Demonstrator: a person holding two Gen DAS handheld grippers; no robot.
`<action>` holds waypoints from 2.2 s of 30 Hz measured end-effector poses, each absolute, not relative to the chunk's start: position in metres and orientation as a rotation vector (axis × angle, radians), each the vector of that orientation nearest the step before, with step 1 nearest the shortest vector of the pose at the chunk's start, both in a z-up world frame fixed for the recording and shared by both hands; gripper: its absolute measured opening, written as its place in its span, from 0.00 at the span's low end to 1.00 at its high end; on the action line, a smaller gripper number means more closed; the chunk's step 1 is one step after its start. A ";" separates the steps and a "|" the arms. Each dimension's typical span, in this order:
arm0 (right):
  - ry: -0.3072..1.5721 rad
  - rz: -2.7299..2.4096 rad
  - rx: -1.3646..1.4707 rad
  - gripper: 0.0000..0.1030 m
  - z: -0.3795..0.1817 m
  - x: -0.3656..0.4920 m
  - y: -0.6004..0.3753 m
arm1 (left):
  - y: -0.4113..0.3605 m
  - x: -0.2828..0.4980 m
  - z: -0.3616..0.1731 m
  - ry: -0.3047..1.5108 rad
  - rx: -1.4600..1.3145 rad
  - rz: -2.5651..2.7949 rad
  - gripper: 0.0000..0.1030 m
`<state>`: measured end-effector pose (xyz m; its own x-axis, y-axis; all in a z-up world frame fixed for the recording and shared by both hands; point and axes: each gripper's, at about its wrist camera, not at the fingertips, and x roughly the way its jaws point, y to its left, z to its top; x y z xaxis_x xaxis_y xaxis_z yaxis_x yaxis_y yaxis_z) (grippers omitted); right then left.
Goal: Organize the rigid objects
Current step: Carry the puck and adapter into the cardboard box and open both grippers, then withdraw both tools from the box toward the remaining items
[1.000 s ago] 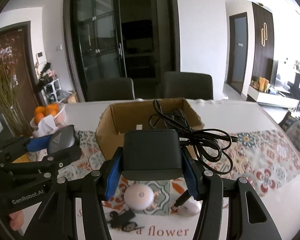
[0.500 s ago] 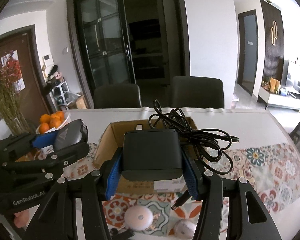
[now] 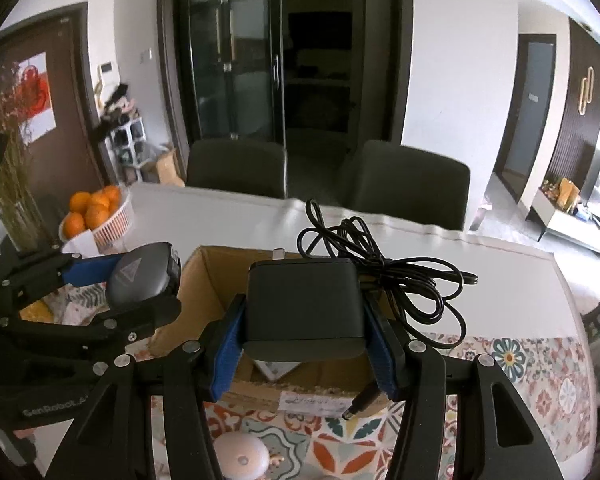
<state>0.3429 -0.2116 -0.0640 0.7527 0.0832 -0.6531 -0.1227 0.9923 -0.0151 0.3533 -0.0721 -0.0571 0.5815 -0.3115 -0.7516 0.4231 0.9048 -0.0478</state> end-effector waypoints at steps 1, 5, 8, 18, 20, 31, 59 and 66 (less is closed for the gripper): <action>0.729 0.117 -0.066 0.53 -0.067 0.349 -0.212 | -0.073 0.357 -0.061 0.861 0.141 -0.432 0.53; 0.802 0.150 -0.059 0.53 -0.081 0.370 -0.220 | -0.077 0.371 -0.074 0.915 0.149 -0.424 0.53; 0.866 0.172 -0.038 0.53 -0.097 0.382 -0.226 | -0.081 0.379 -0.083 0.947 0.164 -0.415 0.53; 0.934 0.178 -0.028 0.54 -0.124 0.396 -0.235 | -0.092 0.391 -0.100 1.000 0.212 -0.415 0.53; 0.939 0.178 -0.029 0.53 -0.126 0.396 -0.235 | -0.093 0.392 -0.100 1.002 0.217 -0.411 0.53; 0.956 0.192 0.001 0.54 -0.130 0.398 -0.233 | -0.083 0.378 -0.078 0.883 0.263 -0.286 0.78; 0.709 -0.076 -0.016 0.83 -0.073 0.280 -0.250 | -0.075 0.281 -0.041 0.670 0.262 -0.200 1.00; 0.720 -0.067 0.026 0.83 -0.090 0.250 -0.258 | -0.084 0.258 -0.051 0.673 0.283 -0.219 1.00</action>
<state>0.2496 -0.2583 -0.0896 0.7499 -0.0519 -0.6595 0.0699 0.9976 0.0009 0.2578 -0.0844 -0.0506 0.7617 -0.1076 -0.6390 0.2887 0.9392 0.1860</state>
